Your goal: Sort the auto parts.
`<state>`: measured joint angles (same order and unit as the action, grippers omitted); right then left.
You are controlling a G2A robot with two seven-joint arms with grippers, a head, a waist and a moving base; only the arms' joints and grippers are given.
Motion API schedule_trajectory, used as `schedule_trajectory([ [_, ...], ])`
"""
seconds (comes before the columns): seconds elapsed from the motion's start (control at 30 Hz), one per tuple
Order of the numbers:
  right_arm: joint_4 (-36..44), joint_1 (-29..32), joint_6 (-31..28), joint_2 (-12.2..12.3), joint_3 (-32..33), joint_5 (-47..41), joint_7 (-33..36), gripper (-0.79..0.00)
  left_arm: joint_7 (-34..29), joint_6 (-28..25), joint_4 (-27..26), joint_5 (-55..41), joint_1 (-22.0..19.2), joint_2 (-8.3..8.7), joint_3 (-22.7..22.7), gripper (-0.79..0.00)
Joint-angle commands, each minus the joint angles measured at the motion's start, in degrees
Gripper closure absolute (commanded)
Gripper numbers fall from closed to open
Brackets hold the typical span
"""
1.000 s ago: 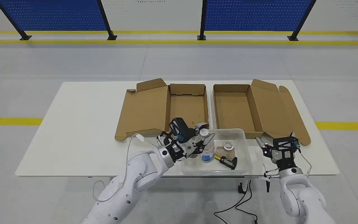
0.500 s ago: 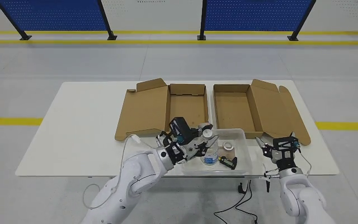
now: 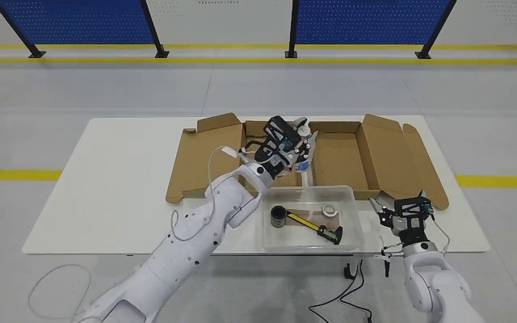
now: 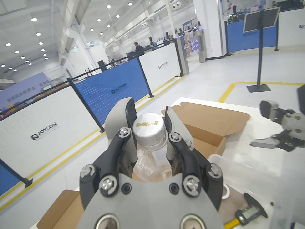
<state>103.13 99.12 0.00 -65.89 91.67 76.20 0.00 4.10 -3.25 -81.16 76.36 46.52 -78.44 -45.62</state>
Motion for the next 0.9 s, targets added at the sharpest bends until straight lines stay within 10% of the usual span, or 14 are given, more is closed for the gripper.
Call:
schedule_trajectory([
  [0.0, 0.00, 0.00, 0.00, 0.00, 0.00, 0.00, 0.00, -0.785, 2.71, 2.45, 6.24, 3.64, -2.47, -1.02, 2.06, 0.000],
  [0.37, 0.00, 0.00, 0.00, 0.00, 0.00, 0.00, 0.00, -0.785, 15.20, 15.34, 30.87, 3.84, -7.25, -6.61, 6.67, 0.000],
  [0.87, 0.00, 0.00, 0.00, 0.00, 0.00, 0.00, 0.00, -0.785, 17.64, 15.71, 48.53, 1.67, -11.02, -11.34, 7.33, 0.000],
])
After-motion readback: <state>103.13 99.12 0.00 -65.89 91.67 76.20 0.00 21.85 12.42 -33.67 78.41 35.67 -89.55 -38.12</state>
